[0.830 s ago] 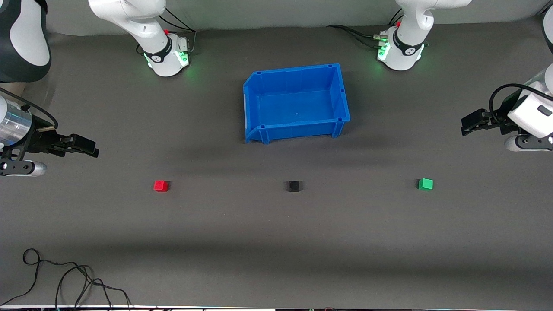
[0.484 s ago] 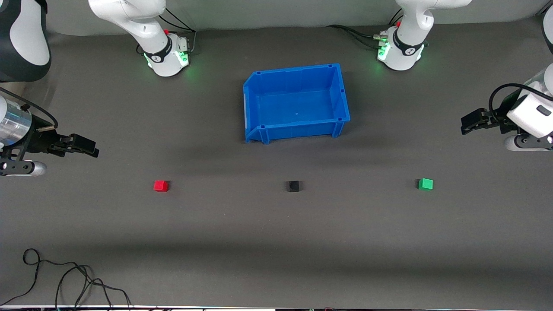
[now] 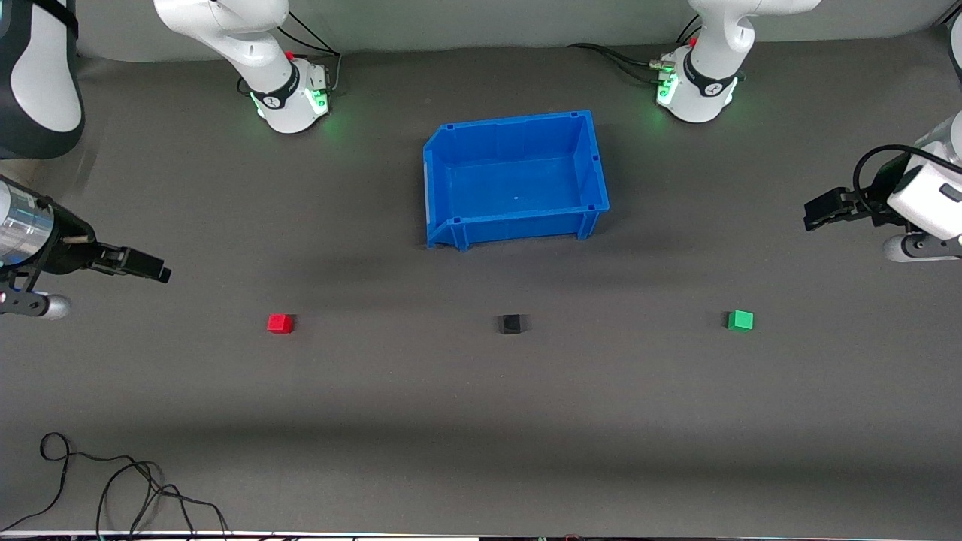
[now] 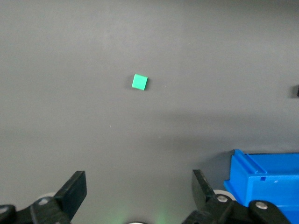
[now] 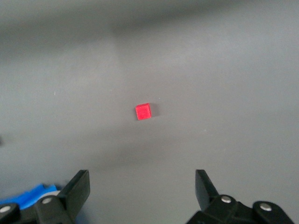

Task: Attach green and red cubes to black cube
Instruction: 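Move the right gripper to the red cube while the left gripper reaches the green cube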

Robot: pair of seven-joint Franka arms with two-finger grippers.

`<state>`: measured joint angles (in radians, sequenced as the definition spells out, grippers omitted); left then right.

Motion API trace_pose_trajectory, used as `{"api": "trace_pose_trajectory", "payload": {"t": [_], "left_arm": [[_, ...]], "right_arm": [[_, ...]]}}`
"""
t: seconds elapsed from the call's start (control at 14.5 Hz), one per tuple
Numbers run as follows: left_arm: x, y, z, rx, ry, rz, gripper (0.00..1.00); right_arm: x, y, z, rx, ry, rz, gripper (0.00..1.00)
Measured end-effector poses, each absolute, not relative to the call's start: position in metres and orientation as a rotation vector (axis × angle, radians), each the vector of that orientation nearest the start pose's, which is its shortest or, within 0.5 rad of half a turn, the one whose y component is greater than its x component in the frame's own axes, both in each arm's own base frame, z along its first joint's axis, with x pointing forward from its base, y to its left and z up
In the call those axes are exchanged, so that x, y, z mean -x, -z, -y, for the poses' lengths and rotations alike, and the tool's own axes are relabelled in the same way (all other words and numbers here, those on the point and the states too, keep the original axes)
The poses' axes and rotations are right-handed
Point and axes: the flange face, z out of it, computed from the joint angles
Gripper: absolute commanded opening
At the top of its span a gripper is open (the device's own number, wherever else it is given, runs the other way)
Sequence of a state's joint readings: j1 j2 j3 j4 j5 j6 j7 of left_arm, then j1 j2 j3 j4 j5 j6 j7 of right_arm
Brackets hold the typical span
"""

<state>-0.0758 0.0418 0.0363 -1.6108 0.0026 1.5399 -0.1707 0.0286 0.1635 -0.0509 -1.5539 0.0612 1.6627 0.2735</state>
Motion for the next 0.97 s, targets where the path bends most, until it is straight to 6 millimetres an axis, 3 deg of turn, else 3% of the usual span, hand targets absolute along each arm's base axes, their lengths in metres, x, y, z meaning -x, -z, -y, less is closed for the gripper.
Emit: {"api": "trace_pose_trajectory", "payload": {"t": [0.21,0.42,0.76,0.97], "left_arm": [[-0.562,-0.575,0.021,3.033,-0.184,0.653,1.0],[-0.569,-0.563,0.019,2.919,-0.22,1.1,1.0],[-0.588,-0.548,-0.042,2.708,-0.269,1.815,1.0],[-0.597,-0.528,-0.059,2.532,-0.339,2.082,1.0]], "right_arm": [[-0.613,-0.526,0.004,3.026,-0.137,-0.699,0.95],[-0.626,-0.48,0.012,2.992,-0.236,-0.905,1.0],[-0.643,-0.43,0.003,2.761,-0.265,-1.567,1.0],[-0.648,-0.416,-0.024,2.597,-0.257,-1.845,1.0]]}}
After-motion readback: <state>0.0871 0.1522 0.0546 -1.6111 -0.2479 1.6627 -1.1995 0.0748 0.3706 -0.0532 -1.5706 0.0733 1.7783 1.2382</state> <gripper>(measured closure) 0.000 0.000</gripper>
